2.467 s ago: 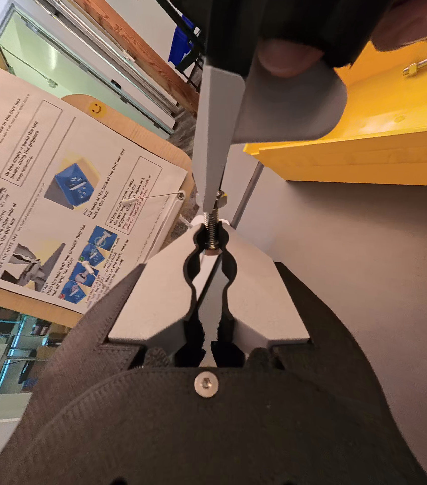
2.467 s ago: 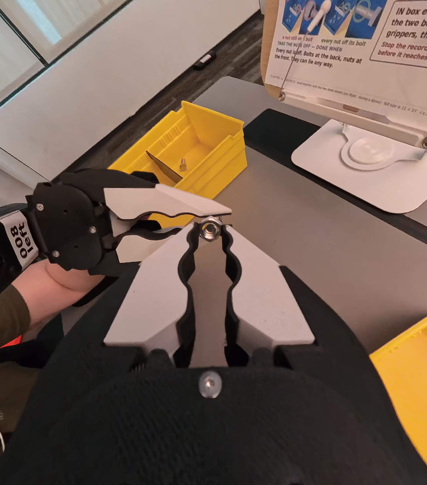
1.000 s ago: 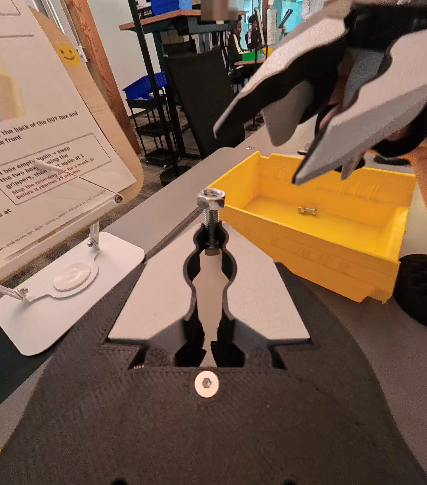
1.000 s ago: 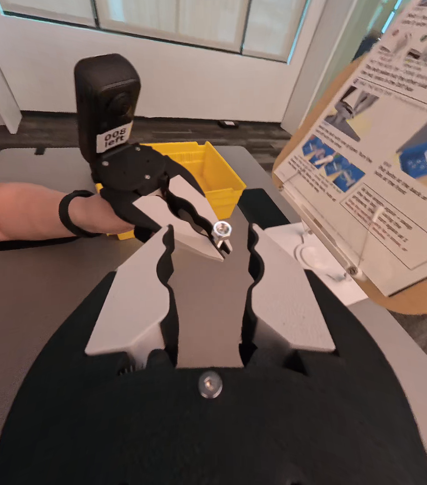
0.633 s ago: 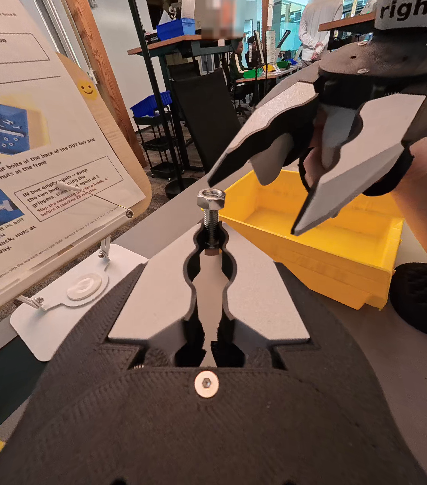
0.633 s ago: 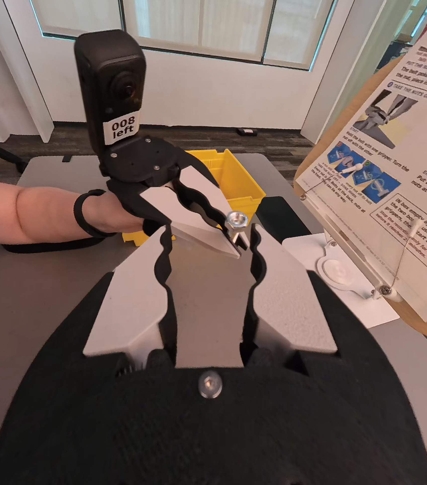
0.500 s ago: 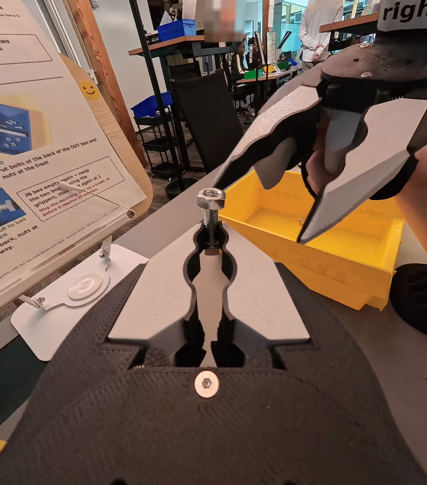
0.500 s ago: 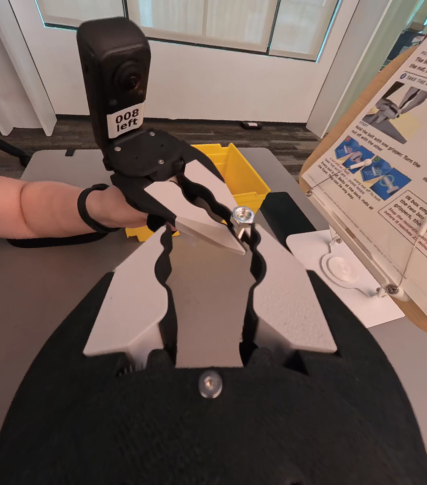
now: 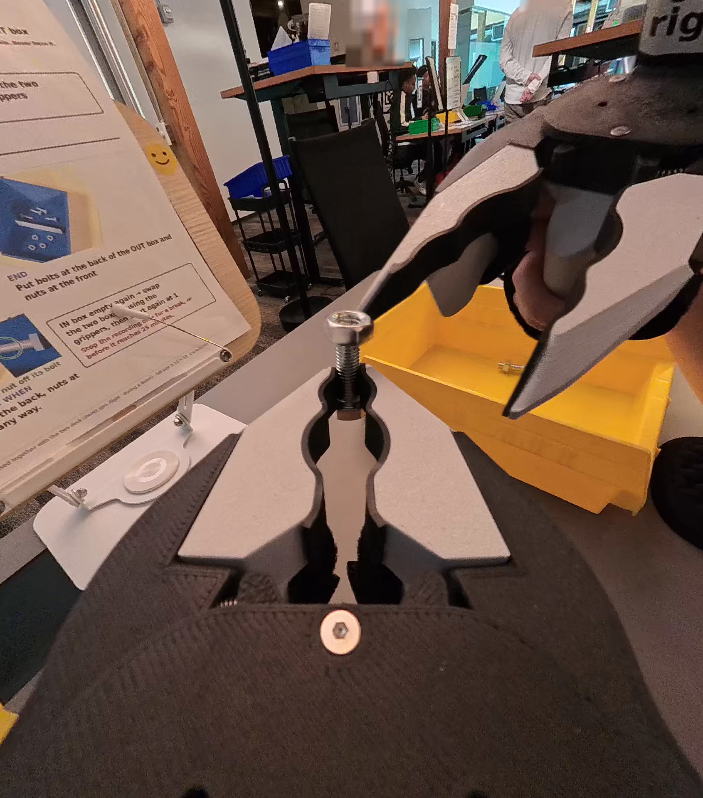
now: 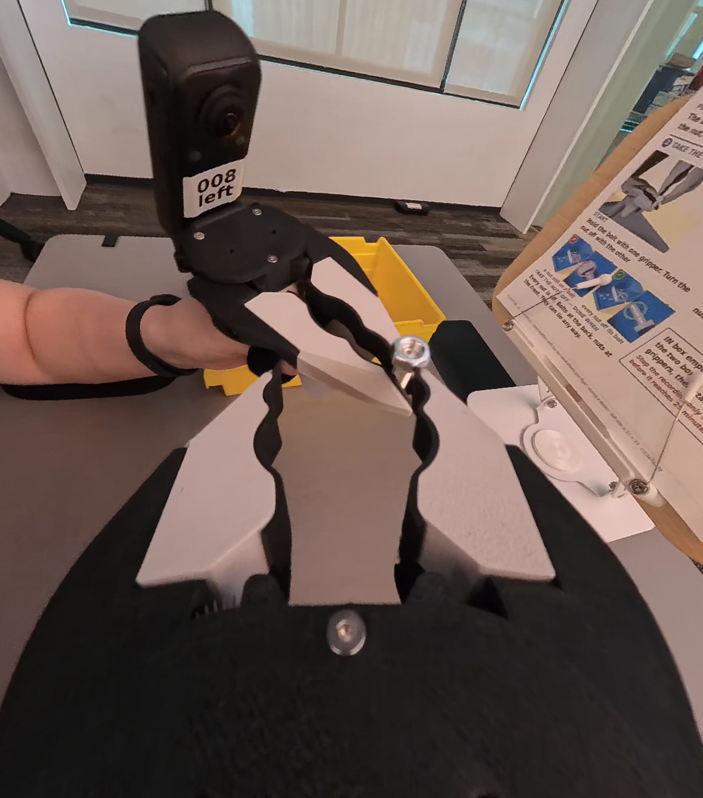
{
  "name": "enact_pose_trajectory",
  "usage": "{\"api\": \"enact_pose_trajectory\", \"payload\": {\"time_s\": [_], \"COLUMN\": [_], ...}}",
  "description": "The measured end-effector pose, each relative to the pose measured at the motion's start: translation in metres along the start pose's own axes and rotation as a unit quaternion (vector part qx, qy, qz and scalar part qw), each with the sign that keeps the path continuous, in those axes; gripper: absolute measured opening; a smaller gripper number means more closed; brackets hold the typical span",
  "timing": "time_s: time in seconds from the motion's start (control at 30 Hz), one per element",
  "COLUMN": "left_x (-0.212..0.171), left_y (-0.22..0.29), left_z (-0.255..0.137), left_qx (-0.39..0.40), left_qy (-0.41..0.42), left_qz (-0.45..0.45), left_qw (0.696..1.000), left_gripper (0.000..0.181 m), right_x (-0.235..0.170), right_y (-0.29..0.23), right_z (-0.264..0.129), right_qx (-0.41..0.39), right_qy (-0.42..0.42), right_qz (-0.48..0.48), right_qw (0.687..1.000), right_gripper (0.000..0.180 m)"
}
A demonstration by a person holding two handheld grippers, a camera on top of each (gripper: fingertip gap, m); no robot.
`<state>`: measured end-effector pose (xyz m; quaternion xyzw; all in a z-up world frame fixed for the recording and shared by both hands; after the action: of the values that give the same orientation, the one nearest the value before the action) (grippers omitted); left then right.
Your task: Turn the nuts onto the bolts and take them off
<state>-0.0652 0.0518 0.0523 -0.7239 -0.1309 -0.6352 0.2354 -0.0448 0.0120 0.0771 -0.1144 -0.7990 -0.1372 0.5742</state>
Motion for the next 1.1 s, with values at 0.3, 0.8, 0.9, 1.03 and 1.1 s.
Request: {"api": "enact_pose_trajectory", "payload": {"time_s": [0.3,0.8,0.9,1.03,1.1], "left_x": [0.0,0.002,0.001,0.002,0.003], "left_y": [0.002,0.001,0.006,0.0,-0.004], "left_z": [0.0,-0.001,0.0,-0.001,-0.002], "left_qx": [-0.003,-0.005,-0.01,-0.001,0.002], "left_qy": [0.0,0.005,0.005,0.004,0.006], "left_qz": [0.001,-0.002,0.004,0.001,-0.009], "left_qw": [1.0,1.0,1.0,1.0,1.0], "left_gripper": [0.007,0.007,0.007,0.007,0.007], "right_x": [0.005,0.005,0.003,0.001,0.0], "right_y": [0.007,0.005,0.002,-0.004,-0.009], "right_z": [-0.004,-0.003,0.004,0.005,0.004], "right_qx": [-0.023,-0.028,-0.017,-0.014,0.004], "right_qy": [0.022,0.012,0.006,-0.021,-0.028], "right_qz": [0.01,-0.003,-0.01,-0.031,-0.03], "right_qw": [0.999,1.0,1.0,0.999,0.999], "right_gripper": [0.064,0.07,0.076,0.073,0.056]}}
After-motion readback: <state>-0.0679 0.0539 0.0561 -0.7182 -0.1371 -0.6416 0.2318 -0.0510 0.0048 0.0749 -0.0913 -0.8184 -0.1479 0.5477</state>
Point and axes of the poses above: each gripper's, where its closed fingertips meet, z out along the fingers, x out of its top, y = z × x across the jaws, the point moved 3 cm from there along -z, back along the fingers, and after that the axes turned 15 degrees about x, right-handed, at the moved point
